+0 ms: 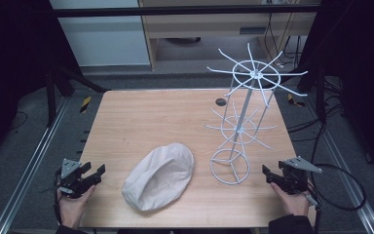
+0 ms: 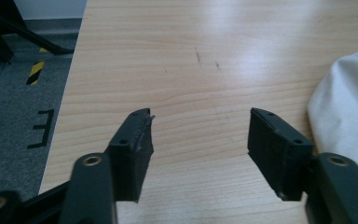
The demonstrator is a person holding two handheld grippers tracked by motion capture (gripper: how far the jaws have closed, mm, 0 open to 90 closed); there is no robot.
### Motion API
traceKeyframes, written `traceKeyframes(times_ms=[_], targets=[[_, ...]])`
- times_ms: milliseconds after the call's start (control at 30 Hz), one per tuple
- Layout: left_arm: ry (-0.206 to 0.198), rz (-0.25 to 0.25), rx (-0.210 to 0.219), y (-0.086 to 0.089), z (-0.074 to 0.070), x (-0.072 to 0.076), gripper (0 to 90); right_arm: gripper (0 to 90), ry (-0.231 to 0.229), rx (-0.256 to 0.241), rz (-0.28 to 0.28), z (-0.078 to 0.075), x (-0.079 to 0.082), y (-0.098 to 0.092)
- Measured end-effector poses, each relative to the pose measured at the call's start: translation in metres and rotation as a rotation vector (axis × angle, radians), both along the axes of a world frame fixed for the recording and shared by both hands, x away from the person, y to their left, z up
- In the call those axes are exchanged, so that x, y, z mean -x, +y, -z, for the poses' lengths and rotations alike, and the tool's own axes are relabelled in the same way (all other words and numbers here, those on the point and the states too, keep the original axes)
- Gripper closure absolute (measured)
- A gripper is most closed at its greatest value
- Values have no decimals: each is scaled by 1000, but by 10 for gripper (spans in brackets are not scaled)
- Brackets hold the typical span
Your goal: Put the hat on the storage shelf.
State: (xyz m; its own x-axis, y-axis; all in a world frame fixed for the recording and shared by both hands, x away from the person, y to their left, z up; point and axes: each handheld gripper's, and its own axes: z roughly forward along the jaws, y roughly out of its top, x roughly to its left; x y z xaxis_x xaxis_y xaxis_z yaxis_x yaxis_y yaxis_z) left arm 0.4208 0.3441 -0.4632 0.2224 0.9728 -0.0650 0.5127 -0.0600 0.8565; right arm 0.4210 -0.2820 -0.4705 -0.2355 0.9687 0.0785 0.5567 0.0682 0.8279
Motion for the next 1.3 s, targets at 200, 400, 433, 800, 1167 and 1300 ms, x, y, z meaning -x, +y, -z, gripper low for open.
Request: traceKeyframes(times_ms=[200,400,433,800,1167,1300], targets=[[-15,65,11,-11,-15,14,615,405,3,41,-26,-3,1,12],[-33,150,32,-25,-31,25,754,491,7,31,-35,-8,4,14],[-33,150,32,-25,-31,25,771,491,7,31,-35,-8,4,14],[-49,283,42,-54,-57,43,893,587,7,33,-43,-10,5,13],[-29,403,20,-79,-68,54,900,626,12,51,-56,-9,4,14],[-12,449,4,-91,-68,57,900,615,15,50,-57,-9,4,14]])
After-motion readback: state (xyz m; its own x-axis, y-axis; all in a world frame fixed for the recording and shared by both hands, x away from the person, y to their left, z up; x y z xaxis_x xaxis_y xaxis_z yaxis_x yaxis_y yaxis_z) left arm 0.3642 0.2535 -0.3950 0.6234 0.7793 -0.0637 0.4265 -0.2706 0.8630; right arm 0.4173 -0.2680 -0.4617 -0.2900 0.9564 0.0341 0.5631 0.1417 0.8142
